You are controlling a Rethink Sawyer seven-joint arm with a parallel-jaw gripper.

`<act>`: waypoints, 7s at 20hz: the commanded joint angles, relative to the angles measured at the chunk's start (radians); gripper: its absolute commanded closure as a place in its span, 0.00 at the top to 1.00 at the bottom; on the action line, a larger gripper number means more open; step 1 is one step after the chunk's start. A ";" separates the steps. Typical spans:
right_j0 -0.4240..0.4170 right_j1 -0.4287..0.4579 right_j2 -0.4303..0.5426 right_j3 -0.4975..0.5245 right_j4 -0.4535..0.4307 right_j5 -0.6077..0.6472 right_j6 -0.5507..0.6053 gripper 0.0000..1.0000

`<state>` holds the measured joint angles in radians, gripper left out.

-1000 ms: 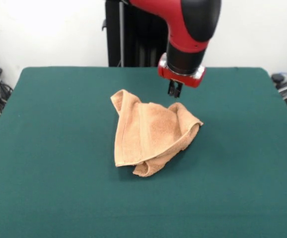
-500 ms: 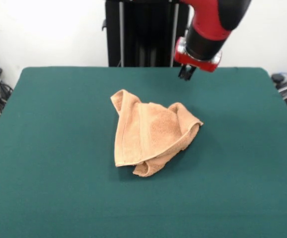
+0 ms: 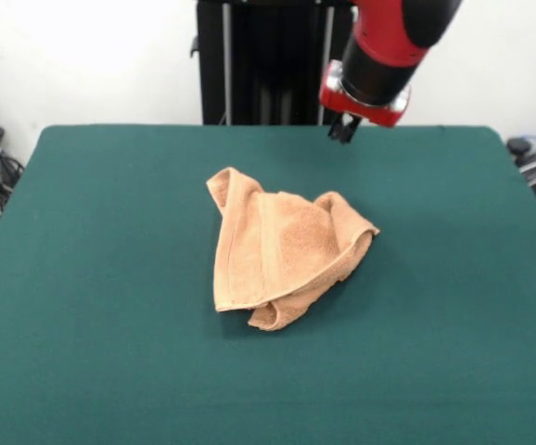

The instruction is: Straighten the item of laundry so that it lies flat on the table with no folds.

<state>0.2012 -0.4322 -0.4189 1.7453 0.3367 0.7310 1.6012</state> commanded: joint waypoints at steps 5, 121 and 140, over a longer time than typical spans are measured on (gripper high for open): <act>-0.015 -0.054 0.023 0.042 0.002 0.051 0.232 0.00; -0.218 0.195 0.207 -0.220 0.007 0.077 0.136 0.00; -0.211 0.222 0.200 -0.291 -0.019 0.116 0.123 0.00</act>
<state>-0.0030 -0.2403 -0.3499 1.5034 0.3369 0.8551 1.6012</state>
